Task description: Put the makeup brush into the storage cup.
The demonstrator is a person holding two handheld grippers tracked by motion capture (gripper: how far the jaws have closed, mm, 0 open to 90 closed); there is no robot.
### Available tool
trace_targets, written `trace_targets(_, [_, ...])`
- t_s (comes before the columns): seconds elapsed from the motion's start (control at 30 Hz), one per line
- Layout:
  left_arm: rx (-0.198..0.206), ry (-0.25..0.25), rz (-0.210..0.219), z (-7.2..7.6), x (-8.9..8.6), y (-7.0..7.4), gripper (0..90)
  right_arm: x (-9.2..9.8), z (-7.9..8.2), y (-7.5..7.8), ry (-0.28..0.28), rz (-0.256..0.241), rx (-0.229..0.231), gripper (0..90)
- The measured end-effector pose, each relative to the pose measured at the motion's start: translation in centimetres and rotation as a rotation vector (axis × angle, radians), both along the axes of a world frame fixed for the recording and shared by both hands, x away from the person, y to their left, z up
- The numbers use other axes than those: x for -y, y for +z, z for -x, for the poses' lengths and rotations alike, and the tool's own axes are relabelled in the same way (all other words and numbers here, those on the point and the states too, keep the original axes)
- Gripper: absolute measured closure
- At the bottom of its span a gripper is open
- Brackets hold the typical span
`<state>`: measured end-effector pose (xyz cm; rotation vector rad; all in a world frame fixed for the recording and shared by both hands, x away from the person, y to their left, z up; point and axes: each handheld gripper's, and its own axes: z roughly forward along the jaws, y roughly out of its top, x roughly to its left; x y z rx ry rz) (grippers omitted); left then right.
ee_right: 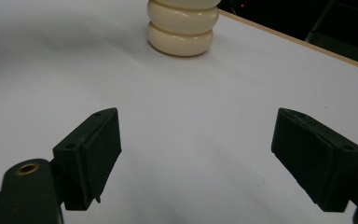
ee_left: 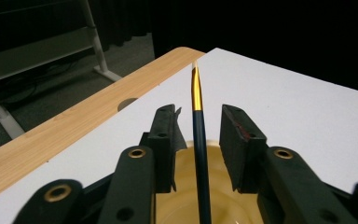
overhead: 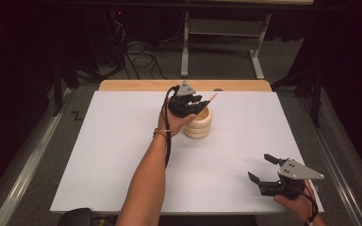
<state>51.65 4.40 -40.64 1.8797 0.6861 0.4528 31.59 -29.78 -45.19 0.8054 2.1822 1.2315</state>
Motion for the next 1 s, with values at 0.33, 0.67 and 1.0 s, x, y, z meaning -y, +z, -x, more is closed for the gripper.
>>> trace_targets(0.33, [0.026, 0.029, -0.063, 0.9, -0.6, 0.5, 46.9, -0.2, 0.0, 0.0, 0.0, 0.002, -0.004, 16.9])
trace_targets(0.67, [0.045, 0.045, -0.093, 1.3, -0.6, 1.0, 36.9, -0.2, -0.1, -0.1, 0.007, 0.003, 0.001, 16.9])
trace_targets(1.0, [0.06, 0.079, -0.133, 1.6, -0.1, 1.3, 20.9, -0.2, -0.1, -0.1, 0.0, 0.011, 0.003, 17.0])
